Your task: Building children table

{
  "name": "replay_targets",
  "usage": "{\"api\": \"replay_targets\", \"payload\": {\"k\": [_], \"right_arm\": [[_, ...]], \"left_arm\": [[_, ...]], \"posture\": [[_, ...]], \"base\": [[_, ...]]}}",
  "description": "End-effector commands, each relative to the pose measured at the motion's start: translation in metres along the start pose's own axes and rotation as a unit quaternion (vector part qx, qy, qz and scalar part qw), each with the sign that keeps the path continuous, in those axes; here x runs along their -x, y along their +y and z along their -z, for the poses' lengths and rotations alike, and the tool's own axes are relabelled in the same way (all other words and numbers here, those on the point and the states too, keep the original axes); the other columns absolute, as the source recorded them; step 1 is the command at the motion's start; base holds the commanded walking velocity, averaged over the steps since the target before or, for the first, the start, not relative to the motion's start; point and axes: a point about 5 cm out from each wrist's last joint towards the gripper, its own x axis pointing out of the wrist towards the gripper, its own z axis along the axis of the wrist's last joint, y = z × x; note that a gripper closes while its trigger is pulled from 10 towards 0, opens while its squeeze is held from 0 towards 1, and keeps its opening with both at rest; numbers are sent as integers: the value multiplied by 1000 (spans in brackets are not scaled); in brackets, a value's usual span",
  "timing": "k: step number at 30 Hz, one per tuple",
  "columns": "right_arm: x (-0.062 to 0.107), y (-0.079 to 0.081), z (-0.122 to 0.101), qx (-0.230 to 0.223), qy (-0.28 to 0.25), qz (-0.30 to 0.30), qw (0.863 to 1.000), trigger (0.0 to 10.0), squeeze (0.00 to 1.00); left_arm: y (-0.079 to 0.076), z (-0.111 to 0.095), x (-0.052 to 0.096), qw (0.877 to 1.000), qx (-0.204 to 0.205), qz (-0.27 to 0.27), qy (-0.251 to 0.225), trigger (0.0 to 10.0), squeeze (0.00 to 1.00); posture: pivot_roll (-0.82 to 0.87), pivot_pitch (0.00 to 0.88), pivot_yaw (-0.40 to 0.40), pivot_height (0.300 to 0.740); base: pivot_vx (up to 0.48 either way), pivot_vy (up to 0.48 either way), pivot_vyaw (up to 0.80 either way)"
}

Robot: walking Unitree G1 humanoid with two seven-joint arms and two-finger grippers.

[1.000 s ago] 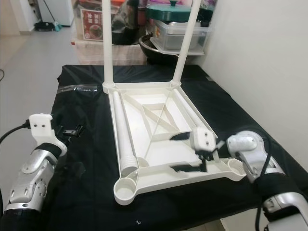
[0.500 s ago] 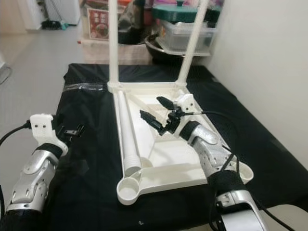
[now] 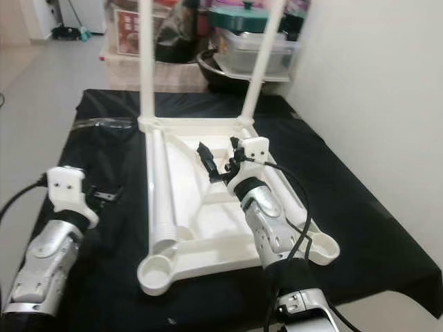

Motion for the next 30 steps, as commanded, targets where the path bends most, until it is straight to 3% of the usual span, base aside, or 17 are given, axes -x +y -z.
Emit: {"api": "replay_targets", "payload": {"k": [1, 11, 15, 17, 18, 19, 22, 23, 24, 27, 30], "right_arm": [[-3, 9, -3, 5, -4, -7, 1000, 10000, 0], [-3, 13, -6, 20, -4, 27, 999, 10000, 0], [2, 9, -6, 66, 1, 15, 998, 10000, 0], [7, 1, -4, 129, 24, -15, 991, 10000, 0], [7, 1, -4, 129, 24, -15, 991, 10000, 0], [9, -5, -2, 163, 42, -30, 985, 10000, 0], [9, -7, -1, 186, 55, -42, 980, 10000, 0], [10, -9, 4, 218, 77, -69, 971, 10000, 0], [10, -9, 4, 218, 77, -69, 971, 10000, 0], [12, -12, 12, 266, 121, -112, 950, 10000, 0], [12, -14, 15, 281, 137, -118, 943, 10000, 0]], "left_arm": [[0, -3, 1, 1000, -10, 0, -6, 10000, 0], [-1, 2, 1, 1000, -14, 0, 1, 10000, 0], [1, 7, 1, 1000, 6, -7, 9, 10000, 0], [2, 8, 1, 1000, 23, -8, 11, 10000, 0], [2, 8, 1, 1000, 23, -8, 11, 10000, 0], [3, 9, 1, 999, 29, -9, 10, 10000, 0], [3, 9, 1, 999, 31, -8, 10, 10000, 0], [3, 9, 1, 999, 37, -9, 8, 10000, 0], [3, 9, 1, 999, 37, -9, 8, 10000, 0], [4, 10, 1, 999, 48, -14, 5, 10000, 0], [5, 10, 1, 999, 50, -16, 4, 10000, 0]], "posture": [[45, 0, -111, 740], [48, 0, -110, 740], [43, 0, -107, 740], [33, 0, -104, 740], [33, 0, -104, 740], [33, 0, -104, 740], [33, 0, -104, 740], [31, 0, -104, 740], [31, 0, -104, 740], [34, 0, -108, 740], [34, 0, -108, 740]], "base": [[0, -480, 0], [0, -301, 0], [0, 0, 0], [0, 0, 0], [0, 0, 0], [0, 0, 0], [0, 0, 0], [0, 0, 0], [0, 0, 0], [0, 0, 0], [0, 0, 0]]}}
